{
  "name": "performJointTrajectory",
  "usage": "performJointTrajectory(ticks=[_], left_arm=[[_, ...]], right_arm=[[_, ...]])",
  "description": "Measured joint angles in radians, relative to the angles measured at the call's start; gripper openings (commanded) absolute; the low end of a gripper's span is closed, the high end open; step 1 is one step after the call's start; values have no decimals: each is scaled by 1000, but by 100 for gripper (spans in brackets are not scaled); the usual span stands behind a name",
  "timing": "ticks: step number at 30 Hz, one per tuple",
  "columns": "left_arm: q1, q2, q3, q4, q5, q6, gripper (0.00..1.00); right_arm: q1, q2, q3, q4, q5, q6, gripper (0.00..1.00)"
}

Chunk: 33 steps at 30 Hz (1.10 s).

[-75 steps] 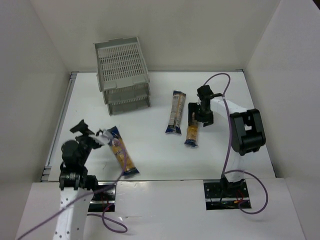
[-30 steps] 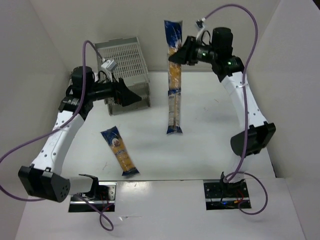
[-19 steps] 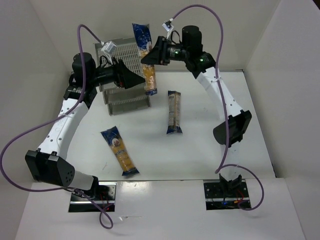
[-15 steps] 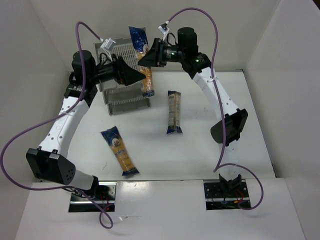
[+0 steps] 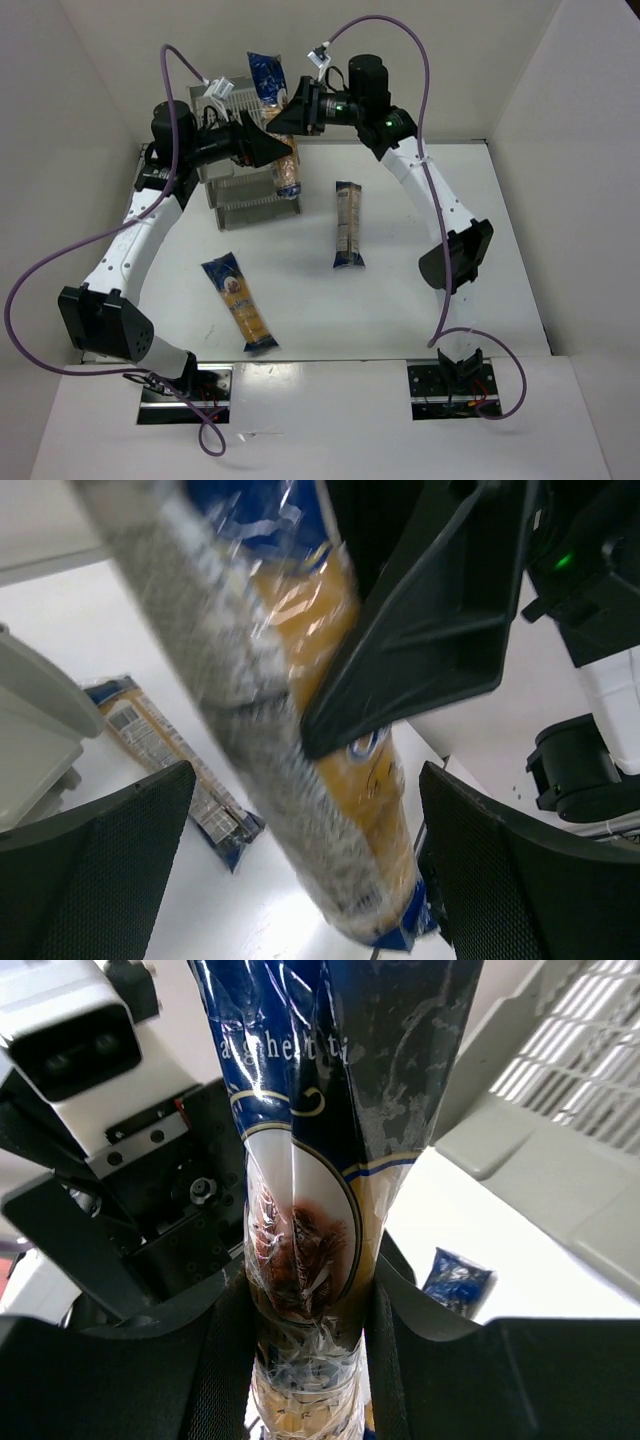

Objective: Place and organize the pasta boxes and bags onto the shelf

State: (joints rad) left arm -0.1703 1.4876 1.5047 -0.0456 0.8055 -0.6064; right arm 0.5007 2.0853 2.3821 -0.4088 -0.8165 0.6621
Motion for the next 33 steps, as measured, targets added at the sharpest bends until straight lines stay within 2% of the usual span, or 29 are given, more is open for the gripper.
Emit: performJointTrajectory(ticks=[3, 4, 7, 10, 12, 16, 17, 19, 20, 21, 22, 26, 33], left_arm=[[0, 0, 1, 38, 24, -29, 100], [0, 0, 1, 48, 32, -37, 93], [0, -2, -11, 76, 49, -70, 79], [0, -15, -56, 90, 79, -98, 50], [2, -23, -85, 94, 91, -119, 35], [3, -29, -98, 113, 95, -136, 25], [3, -30, -98, 114, 94, -138, 20], [5, -31, -98, 114, 91, -147, 15], [6, -31, -98, 116, 90, -158, 15], [11, -30, -98, 117, 90, -160, 15], [16, -30, -98, 106, 95, -162, 15], [68, 26, -58, 72, 95, -191, 14], [180, 298, 221, -43, -29, -181, 15]], right_arm=[[23, 0, 0, 1, -1, 9, 0], [31, 0, 0, 2, -3, 14, 0], [50, 0, 0, 5, -8, 28, 0], [57, 0, 2, 4, -8, 37, 0], [57, 0, 2, 4, -12, 22, 0], [58, 0, 2, -2, -9, 21, 2], [58, 0, 2, -3, -6, 20, 9], [58, 0, 5, -9, 7, 19, 50], [60, 0, 10, -18, 18, 19, 85], [63, 0, 18, -27, 46, 24, 95], [62, 0, 32, -24, 77, 21, 100], [50, -6, 109, -26, 153, -5, 100], [6, -95, 90, -41, 254, -64, 100]])
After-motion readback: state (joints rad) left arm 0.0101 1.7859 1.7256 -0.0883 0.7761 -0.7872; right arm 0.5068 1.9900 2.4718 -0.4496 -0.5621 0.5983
